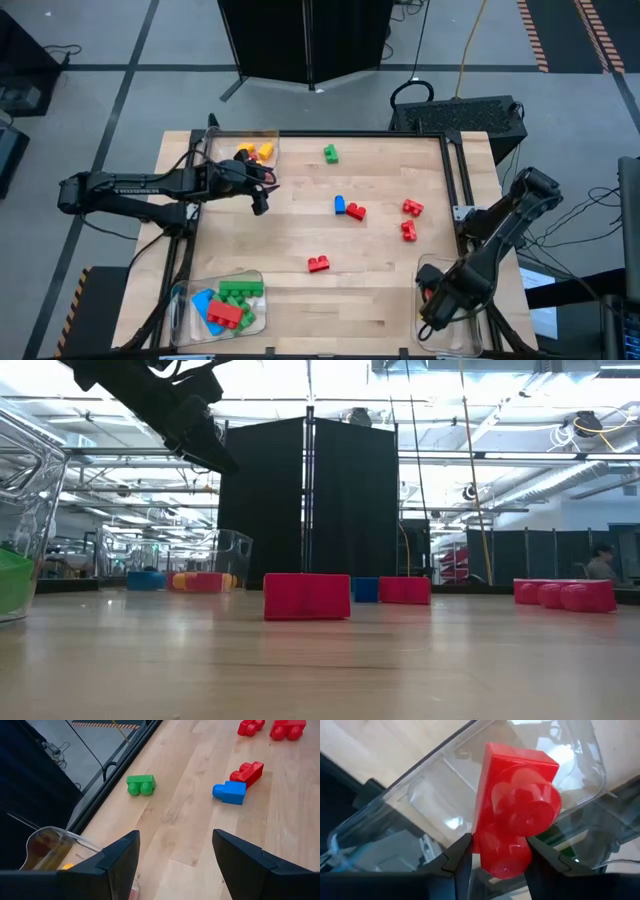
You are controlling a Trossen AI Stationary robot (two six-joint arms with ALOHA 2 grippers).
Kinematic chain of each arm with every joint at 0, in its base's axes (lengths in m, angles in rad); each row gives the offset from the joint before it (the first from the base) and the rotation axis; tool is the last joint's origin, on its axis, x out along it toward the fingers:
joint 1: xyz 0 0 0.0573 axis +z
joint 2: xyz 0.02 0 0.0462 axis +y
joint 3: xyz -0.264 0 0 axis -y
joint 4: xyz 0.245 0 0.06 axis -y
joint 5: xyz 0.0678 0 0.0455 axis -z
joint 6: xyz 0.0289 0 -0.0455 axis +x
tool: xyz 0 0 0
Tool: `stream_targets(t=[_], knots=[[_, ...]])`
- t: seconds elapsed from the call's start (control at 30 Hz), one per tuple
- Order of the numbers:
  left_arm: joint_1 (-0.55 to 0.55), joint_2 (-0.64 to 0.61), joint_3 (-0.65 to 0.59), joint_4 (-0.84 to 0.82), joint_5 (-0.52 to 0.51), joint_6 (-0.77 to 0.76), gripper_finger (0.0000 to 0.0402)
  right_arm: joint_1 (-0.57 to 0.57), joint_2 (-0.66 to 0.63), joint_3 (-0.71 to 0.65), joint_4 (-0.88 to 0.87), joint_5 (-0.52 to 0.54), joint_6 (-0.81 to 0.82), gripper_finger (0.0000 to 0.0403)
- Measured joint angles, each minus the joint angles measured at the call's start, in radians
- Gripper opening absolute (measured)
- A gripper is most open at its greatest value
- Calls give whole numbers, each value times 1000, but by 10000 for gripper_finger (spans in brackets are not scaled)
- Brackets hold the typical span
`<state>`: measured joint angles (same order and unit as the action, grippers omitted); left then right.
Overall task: Sort blocks by size
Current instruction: Put the two-stud red game piece into the bottom right transparent bin
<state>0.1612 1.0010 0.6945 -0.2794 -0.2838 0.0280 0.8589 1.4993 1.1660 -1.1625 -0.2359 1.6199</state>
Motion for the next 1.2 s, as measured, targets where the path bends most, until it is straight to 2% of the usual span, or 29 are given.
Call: stream_targets(t=[0.37,0.57,0.73,0.9,1.07,1.2], knots=[[0,0,0,0,0,1,251,18,58,0,8,-2,0,188],[0,0,0,0,0,1,251,-4,22,0,-8,54,-28,200],[0,0,0,3,0,1,251,-28,-29,0,-96,62,-31,200],[0,0,0,11,0,2,251,-78,-95,0,-202,190,-17,201],[0,0,0,11,0,3,251,-166,-178,0,-224,362,-116,201],[0,0,0,13,0,2,251,-276,-208,0,-315,422,-176,201]])
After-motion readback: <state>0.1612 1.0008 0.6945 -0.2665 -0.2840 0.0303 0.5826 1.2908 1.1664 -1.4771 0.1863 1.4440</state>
